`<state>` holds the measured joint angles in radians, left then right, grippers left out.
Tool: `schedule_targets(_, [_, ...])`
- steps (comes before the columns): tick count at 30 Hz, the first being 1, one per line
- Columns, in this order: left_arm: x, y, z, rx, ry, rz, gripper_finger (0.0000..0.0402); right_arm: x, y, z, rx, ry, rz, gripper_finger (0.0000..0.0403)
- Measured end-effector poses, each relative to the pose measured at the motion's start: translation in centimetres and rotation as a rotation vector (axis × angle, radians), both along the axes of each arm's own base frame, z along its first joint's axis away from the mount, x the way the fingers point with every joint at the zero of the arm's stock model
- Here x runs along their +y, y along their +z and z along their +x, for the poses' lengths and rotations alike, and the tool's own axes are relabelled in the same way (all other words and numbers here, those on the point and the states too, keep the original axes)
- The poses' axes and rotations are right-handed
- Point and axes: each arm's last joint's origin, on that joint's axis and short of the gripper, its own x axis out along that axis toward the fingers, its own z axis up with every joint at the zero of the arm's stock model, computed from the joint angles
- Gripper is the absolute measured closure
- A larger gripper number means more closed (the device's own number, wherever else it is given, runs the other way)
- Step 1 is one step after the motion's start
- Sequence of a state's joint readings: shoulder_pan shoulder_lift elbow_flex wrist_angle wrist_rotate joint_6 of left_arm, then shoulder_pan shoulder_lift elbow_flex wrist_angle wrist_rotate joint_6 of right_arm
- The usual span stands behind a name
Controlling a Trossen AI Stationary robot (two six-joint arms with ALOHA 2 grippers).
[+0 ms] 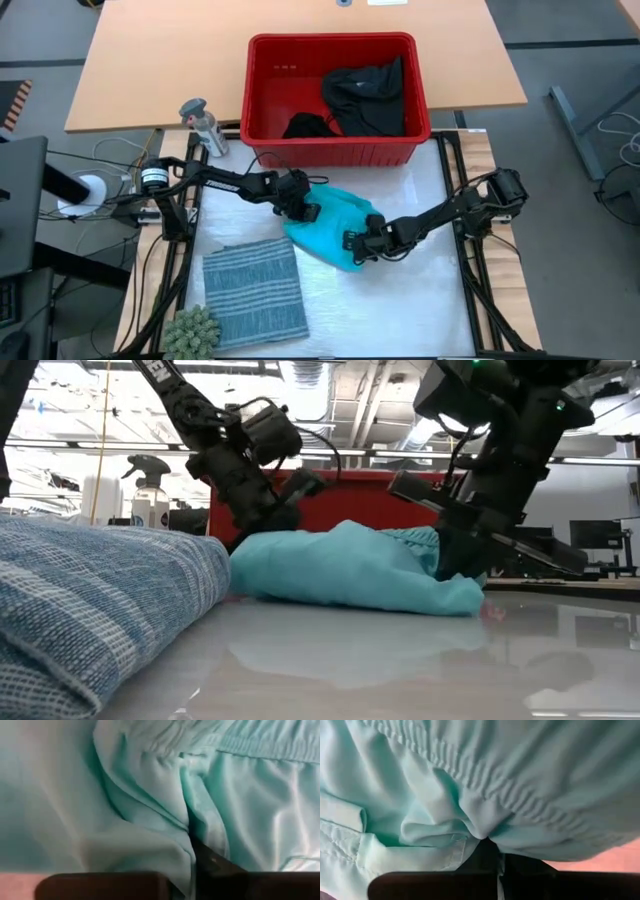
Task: Fold Laundry from Bin
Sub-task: Stack the light blue shorts on top of the folded patterned blue shirt
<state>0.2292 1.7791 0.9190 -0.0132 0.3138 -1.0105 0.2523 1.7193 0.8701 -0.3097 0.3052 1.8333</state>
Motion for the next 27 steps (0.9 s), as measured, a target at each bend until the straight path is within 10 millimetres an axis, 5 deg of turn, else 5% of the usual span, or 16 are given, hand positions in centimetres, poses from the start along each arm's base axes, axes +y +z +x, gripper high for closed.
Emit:
schedule_targets(8, [0.2, 3.8, -0.7, -0.110, 0.044, 0.021, 0.0399, -0.3, 2.5, 1.4, 0.016, 0.097, -0.074, 0.0380])
schedule_targets(16, [-0.3, 8.1, -2.5, -0.197, 0.078, 0.031, 0.0401, -0.8, 7.4, 3.6, 0.023, 0.207, -0.186, 0.0380])
schedule_targets(27, [-2.3, 14.3, -8.6, -0.234, 0.066, -0.011, 0.0401, 0.1, 15.6, 6.4, -0.154, 0.328, -0.293, 0.0380])
